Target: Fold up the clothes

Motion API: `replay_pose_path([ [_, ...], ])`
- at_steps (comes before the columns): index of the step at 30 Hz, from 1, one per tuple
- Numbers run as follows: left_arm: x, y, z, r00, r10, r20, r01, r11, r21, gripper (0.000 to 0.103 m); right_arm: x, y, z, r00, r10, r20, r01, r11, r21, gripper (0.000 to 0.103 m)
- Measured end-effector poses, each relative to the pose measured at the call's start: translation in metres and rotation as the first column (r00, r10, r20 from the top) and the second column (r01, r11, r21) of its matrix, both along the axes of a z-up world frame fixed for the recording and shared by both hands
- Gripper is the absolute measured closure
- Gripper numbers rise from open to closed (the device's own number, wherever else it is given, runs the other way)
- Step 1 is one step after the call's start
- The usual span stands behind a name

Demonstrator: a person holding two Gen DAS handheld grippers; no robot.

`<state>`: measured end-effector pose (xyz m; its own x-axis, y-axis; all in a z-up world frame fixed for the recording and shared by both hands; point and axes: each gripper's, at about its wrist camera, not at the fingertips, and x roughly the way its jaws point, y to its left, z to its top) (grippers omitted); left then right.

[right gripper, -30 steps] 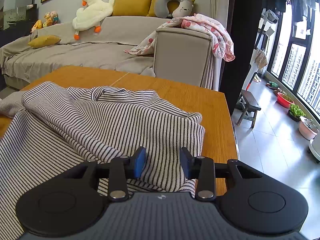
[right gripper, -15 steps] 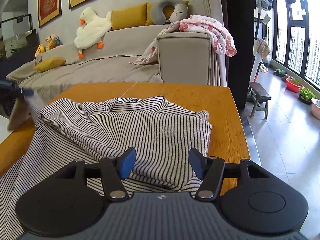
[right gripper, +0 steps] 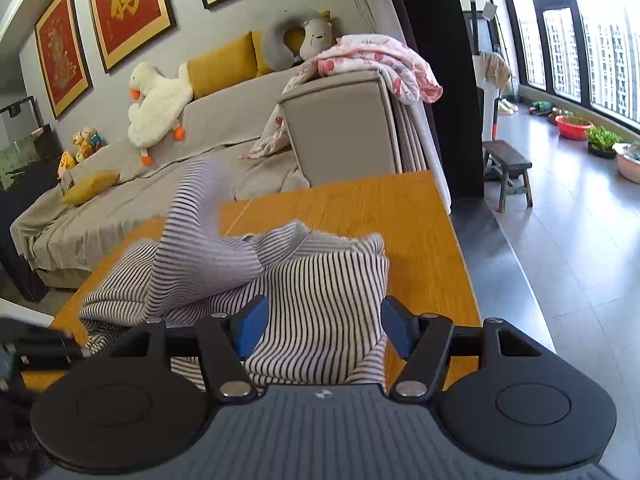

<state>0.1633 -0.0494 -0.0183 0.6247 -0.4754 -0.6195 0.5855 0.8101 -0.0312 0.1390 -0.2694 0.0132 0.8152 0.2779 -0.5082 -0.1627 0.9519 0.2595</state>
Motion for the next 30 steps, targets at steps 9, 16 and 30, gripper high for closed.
replay_pose_path([
  [9, -0.007, 0.018, -0.001, 0.999, 0.042, -0.009, -0.043, 0.997, -0.071, 0.013, 0.003, 0.003, 0.037, 0.997, -0.069, 0.02, 0.064, 0.981, 0.185, 0.046],
  [16, -0.008, 0.028, -0.015, 0.994, 0.067, -0.081, -0.074, 0.994, -0.085, 0.006, 0.008, -0.013, 0.031, 0.986, -0.158, -0.049, 0.163, 0.978, 0.13, 0.057],
  [30, -0.022, 0.042, 0.014, 0.997, -0.033, -0.068, 0.023, 0.99, -0.139, 0.005, 0.019, 0.026, 0.056, 0.997, 0.019, 0.076, -0.015, 0.998, -0.055, 0.089],
])
